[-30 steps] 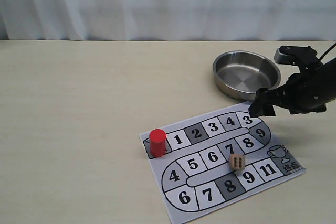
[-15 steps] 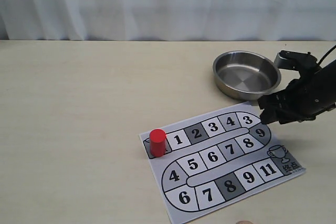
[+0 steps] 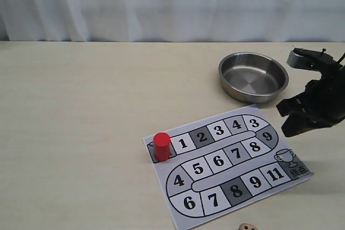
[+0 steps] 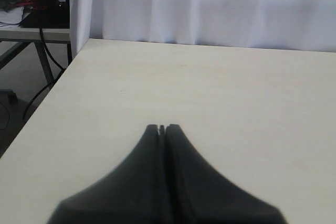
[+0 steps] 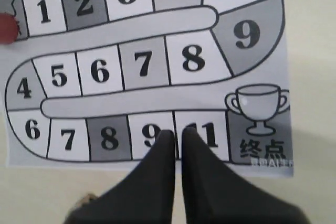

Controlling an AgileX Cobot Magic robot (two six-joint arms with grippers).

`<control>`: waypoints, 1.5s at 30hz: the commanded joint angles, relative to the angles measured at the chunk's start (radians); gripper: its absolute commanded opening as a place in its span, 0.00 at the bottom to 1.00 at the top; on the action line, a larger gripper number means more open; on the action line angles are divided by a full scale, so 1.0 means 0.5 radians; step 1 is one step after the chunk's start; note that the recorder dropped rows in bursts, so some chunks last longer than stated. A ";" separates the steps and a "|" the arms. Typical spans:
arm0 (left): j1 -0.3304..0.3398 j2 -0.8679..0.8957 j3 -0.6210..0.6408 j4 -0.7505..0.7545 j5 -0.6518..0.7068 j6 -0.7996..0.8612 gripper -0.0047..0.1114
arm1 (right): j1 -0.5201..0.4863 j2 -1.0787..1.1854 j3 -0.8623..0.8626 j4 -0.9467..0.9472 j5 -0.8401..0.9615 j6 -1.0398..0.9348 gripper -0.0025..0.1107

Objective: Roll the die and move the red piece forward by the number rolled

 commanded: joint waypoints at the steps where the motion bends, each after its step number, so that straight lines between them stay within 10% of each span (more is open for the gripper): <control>1: -0.015 -0.001 -0.013 0.001 -0.025 0.000 0.04 | -0.011 -0.124 0.014 -0.167 0.266 -0.102 0.06; 19: -0.015 -0.001 -0.013 0.001 -0.025 0.000 0.04 | 0.604 -0.432 0.393 -0.391 0.193 -0.670 0.06; 45: -0.015 -0.001 -0.013 0.001 -0.025 0.000 0.04 | 0.639 -0.401 0.884 0.020 -0.338 -0.993 0.06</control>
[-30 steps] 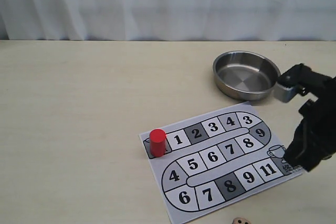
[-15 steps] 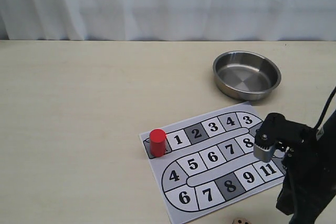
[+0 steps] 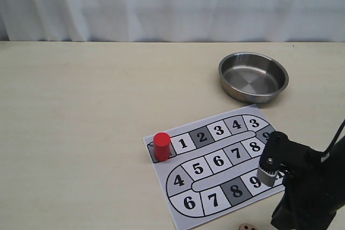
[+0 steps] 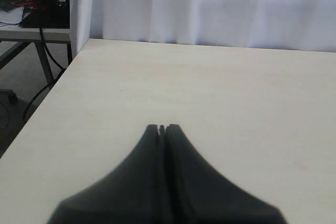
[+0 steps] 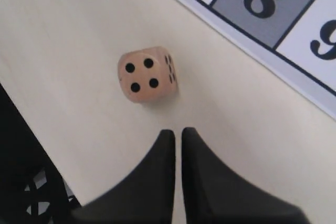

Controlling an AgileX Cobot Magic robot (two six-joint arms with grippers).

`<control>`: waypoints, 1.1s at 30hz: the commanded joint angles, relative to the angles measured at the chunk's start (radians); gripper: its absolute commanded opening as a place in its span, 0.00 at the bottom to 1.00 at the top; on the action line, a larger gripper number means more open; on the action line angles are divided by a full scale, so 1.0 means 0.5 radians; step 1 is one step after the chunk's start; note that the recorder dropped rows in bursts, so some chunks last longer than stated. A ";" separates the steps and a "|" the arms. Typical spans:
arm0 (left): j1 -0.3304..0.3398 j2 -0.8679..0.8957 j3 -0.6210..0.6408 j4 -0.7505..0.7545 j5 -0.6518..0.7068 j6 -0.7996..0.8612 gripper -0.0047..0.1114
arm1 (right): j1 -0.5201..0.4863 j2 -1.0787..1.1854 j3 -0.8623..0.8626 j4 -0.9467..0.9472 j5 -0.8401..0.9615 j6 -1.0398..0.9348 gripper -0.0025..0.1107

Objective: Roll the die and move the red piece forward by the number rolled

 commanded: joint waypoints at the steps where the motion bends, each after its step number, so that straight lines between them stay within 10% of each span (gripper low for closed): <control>1: -0.015 -0.001 -0.013 0.001 -0.025 0.000 0.04 | 0.004 0.038 0.010 0.061 -0.027 -0.034 0.06; 33: -0.015 -0.001 -0.013 0.001 -0.025 0.000 0.04 | 0.335 0.346 0.010 -0.216 -0.110 0.045 0.06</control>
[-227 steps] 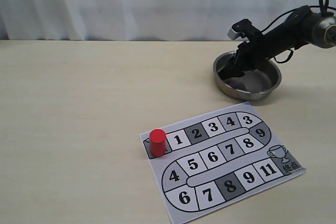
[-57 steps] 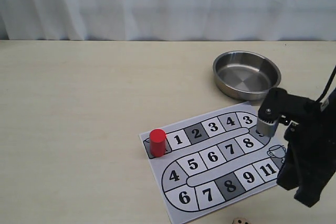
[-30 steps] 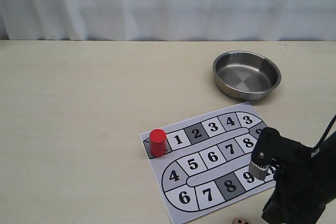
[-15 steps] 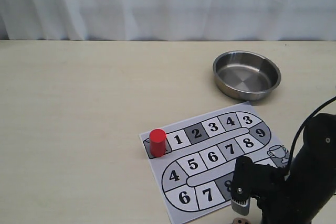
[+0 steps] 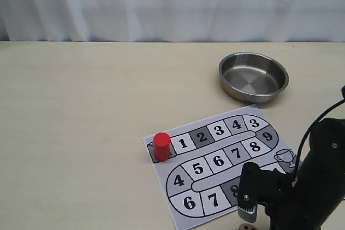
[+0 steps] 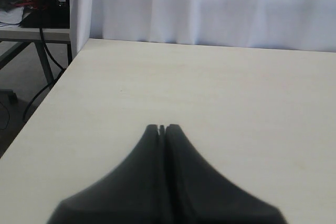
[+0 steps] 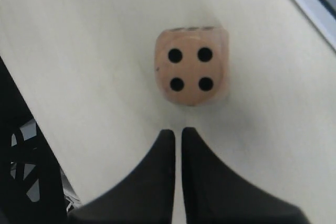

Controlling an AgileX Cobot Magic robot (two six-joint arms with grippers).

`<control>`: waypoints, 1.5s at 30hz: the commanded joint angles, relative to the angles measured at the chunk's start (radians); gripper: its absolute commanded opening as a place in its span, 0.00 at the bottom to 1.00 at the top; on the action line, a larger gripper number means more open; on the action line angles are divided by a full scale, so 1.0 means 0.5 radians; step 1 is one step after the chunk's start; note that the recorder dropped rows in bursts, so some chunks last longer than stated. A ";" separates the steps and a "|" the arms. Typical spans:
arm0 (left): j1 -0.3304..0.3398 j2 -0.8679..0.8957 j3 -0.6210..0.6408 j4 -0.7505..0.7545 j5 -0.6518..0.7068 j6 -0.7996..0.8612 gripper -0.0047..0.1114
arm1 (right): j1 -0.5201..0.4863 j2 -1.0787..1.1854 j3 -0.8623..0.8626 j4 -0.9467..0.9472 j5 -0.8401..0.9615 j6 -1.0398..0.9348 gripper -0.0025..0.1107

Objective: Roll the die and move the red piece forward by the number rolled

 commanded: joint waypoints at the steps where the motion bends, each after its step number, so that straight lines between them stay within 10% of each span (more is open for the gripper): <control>1: -0.015 -0.001 -0.013 0.001 -0.025 0.000 0.04 | 0.007 0.003 0.010 -0.017 -0.012 0.012 0.06; 11: -0.015 -0.001 -0.013 0.001 -0.025 0.000 0.04 | 0.007 -0.030 -0.092 -0.106 0.258 0.065 0.06; 21: -0.015 -0.001 -0.013 0.001 -0.025 0.000 0.04 | 0.023 -0.071 -0.691 -0.166 -0.043 1.218 0.07; 30: -0.015 -0.001 -0.013 0.001 -0.025 0.000 0.04 | 0.023 0.213 -0.966 0.187 -0.277 1.178 0.58; 45: -0.015 -0.001 -0.013 0.001 -0.025 0.000 0.04 | 0.303 0.780 -1.443 0.072 -0.431 0.953 0.68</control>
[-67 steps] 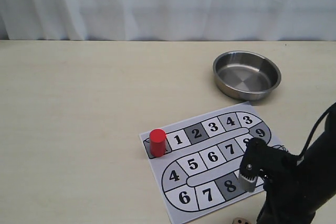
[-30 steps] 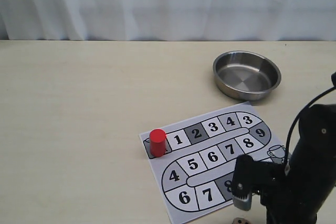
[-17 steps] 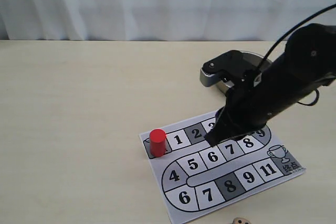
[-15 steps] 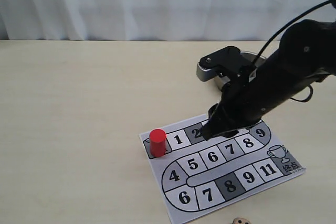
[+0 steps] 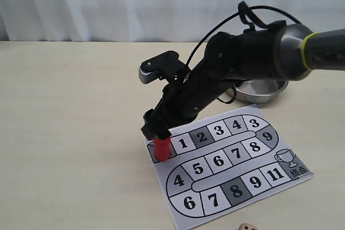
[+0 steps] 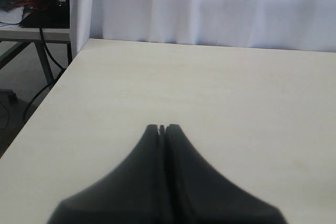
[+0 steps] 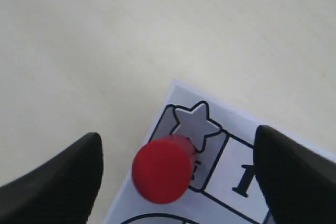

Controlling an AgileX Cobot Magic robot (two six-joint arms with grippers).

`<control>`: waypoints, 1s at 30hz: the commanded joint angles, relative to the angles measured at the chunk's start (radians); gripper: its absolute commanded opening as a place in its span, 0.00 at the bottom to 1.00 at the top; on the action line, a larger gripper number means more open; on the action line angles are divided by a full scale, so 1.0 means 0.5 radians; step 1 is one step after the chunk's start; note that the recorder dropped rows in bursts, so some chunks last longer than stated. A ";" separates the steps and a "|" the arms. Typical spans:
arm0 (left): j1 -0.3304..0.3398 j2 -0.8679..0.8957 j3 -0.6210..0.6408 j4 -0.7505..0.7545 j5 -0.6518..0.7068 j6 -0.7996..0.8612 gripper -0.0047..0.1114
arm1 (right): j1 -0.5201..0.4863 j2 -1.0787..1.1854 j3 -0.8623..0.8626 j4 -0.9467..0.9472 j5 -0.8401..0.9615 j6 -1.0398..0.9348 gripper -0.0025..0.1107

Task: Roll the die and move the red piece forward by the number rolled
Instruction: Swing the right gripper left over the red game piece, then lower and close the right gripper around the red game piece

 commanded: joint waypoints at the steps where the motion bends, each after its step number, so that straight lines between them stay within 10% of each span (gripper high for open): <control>1: -0.015 -0.001 -0.013 0.001 -0.025 0.000 0.04 | 0.001 0.095 -0.023 -0.130 -0.118 -0.023 0.68; 30: -0.015 -0.001 -0.013 0.001 -0.025 0.000 0.04 | 0.001 0.086 -0.027 -0.093 -0.081 -0.027 0.68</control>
